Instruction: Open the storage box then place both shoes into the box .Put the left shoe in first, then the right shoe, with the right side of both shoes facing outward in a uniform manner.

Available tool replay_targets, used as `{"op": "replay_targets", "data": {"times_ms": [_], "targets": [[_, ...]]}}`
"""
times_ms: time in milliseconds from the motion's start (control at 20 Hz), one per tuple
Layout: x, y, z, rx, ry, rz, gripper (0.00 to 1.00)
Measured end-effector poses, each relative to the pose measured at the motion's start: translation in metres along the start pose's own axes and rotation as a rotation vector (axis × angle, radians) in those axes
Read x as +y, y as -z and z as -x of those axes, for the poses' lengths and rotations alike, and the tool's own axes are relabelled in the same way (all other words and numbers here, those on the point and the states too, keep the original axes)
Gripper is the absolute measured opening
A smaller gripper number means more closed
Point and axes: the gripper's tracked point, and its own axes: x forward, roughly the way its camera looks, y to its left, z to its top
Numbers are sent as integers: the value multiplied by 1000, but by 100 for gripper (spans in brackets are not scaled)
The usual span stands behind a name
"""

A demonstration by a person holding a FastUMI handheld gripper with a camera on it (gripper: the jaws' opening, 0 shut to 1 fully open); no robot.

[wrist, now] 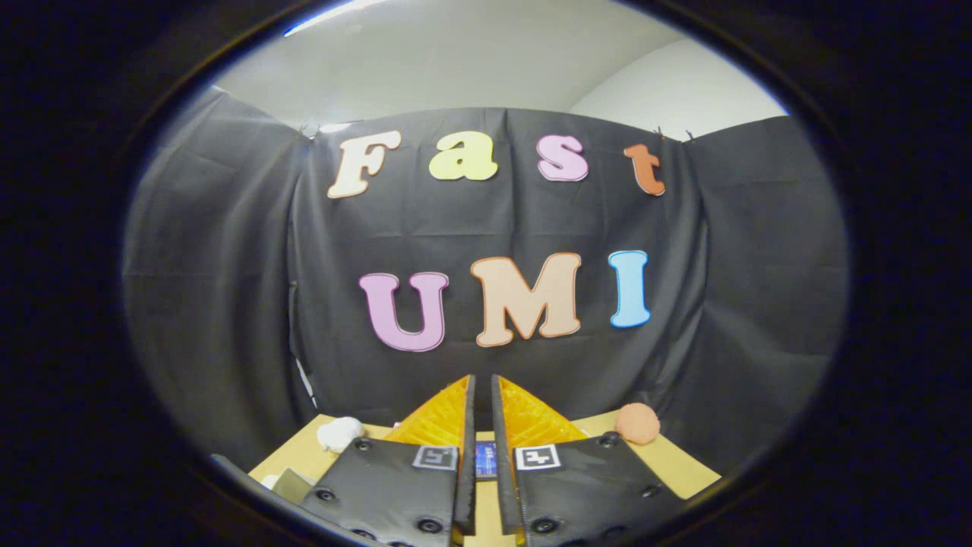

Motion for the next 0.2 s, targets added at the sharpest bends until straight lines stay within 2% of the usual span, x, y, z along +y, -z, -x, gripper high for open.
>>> {"op": "replay_targets", "data": {"times_ms": [200], "targets": [[-7,-8,-5,-25,-12,15,13]]}}
